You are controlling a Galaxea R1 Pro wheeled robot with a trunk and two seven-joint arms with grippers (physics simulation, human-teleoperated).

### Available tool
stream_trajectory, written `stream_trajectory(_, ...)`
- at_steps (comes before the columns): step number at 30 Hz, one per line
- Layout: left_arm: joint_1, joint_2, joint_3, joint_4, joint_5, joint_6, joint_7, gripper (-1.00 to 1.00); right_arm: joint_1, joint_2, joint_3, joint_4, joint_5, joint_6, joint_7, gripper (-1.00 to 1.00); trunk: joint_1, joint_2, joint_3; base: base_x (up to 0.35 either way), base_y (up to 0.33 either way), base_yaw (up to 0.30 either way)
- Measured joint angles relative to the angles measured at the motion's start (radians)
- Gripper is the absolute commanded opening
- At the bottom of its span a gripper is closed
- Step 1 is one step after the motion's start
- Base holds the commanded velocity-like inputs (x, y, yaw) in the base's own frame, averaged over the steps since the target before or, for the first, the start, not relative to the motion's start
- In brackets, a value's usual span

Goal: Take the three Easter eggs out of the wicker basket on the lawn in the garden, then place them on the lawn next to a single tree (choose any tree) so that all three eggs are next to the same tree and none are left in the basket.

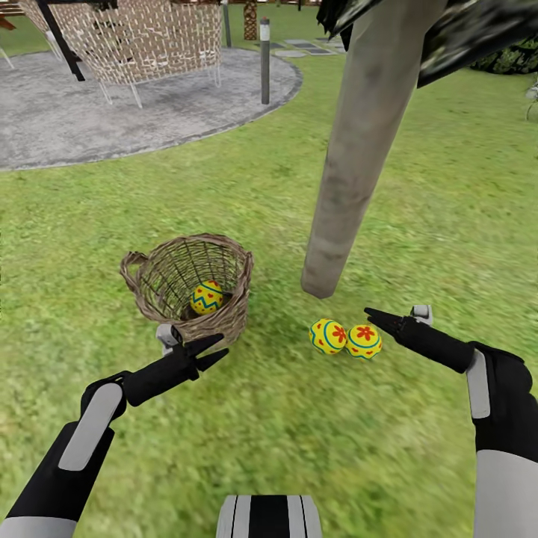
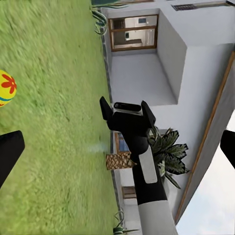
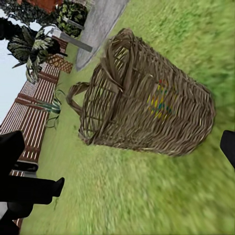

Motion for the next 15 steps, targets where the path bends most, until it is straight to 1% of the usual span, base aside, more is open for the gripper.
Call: stream_trajectory(15, 0.0, -0.002, 0.0, 0.0, -0.001, 0.0, 0.0, 1.0, 0.001, 0.001, 0.002, 0.01, 0.001, -0.001, -0.003, 1.0, -0.007, 0.003, 0.058, 0.0, 0.0, 0.0)
